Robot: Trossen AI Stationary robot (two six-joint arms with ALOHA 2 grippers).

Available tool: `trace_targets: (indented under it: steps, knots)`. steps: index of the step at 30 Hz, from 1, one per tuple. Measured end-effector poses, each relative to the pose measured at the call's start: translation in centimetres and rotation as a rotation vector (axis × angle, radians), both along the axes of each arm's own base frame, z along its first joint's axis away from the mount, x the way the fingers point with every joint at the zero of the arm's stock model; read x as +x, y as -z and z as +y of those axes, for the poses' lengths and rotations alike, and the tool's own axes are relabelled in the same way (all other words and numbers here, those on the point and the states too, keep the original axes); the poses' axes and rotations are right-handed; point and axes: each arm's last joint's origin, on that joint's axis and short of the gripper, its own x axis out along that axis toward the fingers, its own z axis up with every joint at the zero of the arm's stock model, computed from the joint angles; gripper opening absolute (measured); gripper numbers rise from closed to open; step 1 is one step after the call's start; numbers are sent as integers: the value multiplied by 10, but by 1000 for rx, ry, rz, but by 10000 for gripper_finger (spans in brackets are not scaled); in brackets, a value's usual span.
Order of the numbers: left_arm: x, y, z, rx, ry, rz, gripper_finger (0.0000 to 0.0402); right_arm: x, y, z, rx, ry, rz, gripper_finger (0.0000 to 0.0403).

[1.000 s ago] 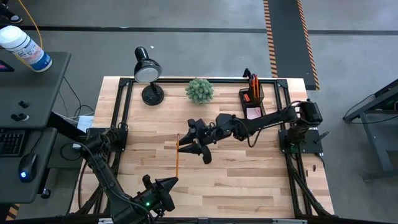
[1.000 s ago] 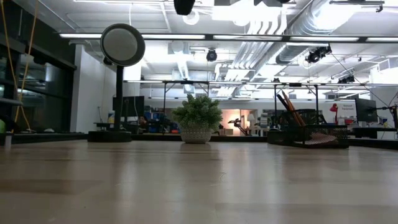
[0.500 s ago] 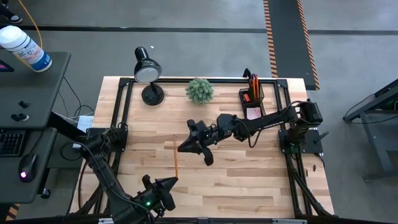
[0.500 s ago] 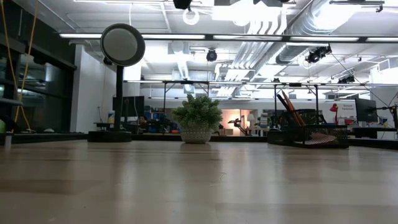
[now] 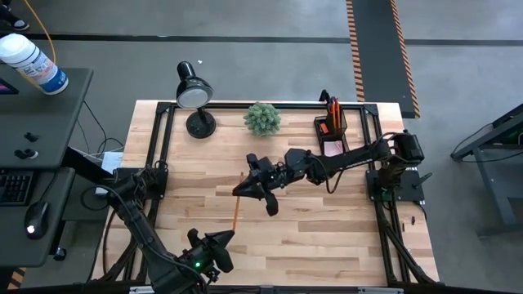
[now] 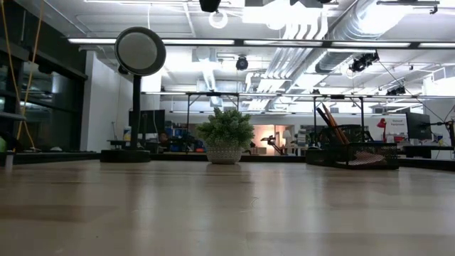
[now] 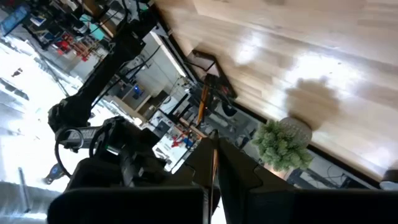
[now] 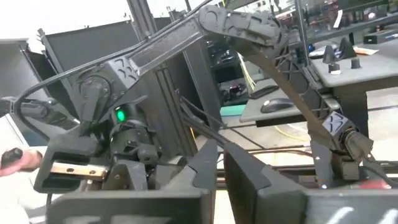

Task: Pick and place office supplies into organizer
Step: Put the pencil into the desk organizer

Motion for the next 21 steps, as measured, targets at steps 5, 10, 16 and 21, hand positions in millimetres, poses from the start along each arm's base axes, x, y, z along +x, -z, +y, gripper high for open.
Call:
trace_targets:
  steps: [5, 10, 16, 21]
  knots:
    - [-1, 0, -1, -18, -5, -9, 0, 0, -1, -2, -17, 7, -20, 78]
    - [-1, 0, -1, -19, -5, -9, 0, -3, -10, -6, -18, 12, -51, 150]
    - [-2, 0, -2, -19, -4, -10, 0, -15, -26, -28, -60, 111, -20, 226]
    - [-5, 0, -5, -6, 12, -24, 0, -27, -25, -52, -106, 276, 168, 260]
